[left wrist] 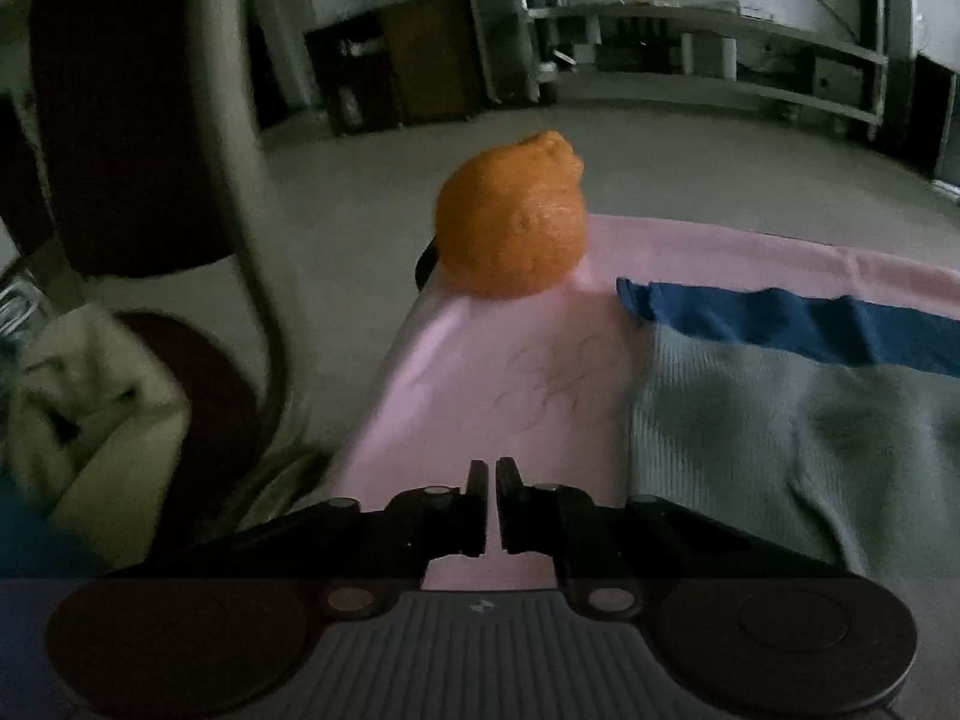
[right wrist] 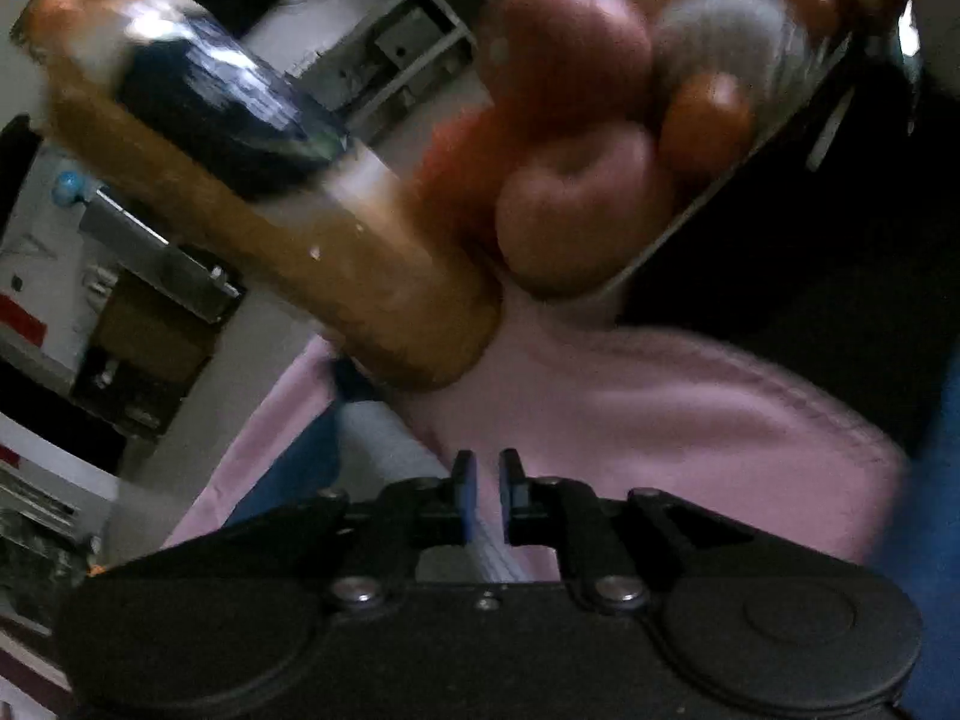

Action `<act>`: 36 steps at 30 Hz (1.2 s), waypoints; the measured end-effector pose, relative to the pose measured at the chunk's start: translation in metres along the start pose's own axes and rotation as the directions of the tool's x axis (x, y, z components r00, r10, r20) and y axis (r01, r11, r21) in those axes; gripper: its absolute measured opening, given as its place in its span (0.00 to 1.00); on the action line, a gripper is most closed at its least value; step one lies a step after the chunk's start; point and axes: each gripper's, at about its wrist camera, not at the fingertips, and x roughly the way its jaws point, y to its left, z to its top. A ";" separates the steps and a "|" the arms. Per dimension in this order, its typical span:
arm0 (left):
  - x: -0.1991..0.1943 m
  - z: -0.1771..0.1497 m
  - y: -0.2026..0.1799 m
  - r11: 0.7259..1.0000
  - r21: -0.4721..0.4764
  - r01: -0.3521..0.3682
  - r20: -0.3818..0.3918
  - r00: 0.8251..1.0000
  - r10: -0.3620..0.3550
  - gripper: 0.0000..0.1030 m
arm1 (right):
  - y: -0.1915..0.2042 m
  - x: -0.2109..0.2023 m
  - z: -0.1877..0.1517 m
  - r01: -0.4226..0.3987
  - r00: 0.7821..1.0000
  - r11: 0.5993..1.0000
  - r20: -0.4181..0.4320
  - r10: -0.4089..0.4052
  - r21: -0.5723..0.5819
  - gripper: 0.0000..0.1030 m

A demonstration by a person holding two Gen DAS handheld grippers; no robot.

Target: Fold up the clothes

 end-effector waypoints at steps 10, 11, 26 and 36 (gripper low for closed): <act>-0.047 -0.052 0.005 0.979 -0.002 0.206 -0.037 0.978 -0.206 0.22 | 0.025 -0.073 -0.049 -0.107 0.994 0.994 -0.038 0.106 -0.025 0.23; -0.043 -0.053 0.000 0.979 0.015 0.202 -0.034 0.979 -0.202 0.23 | 0.022 -0.062 -0.050 -0.069 0.997 0.997 -0.045 0.067 -0.037 0.23; -0.005 -0.061 -0.045 0.980 0.154 0.123 -0.003 0.992 -0.124 0.21 | 0.022 0.022 -0.058 -0.186 0.956 0.982 -0.236 0.172 -0.037 0.00; -0.035 -0.059 -0.015 0.993 0.044 0.106 -0.012 0.994 -0.106 0.15 | -0.047 -0.030 -0.029 0.038 0.997 0.982 -0.075 -0.024 0.184 0.06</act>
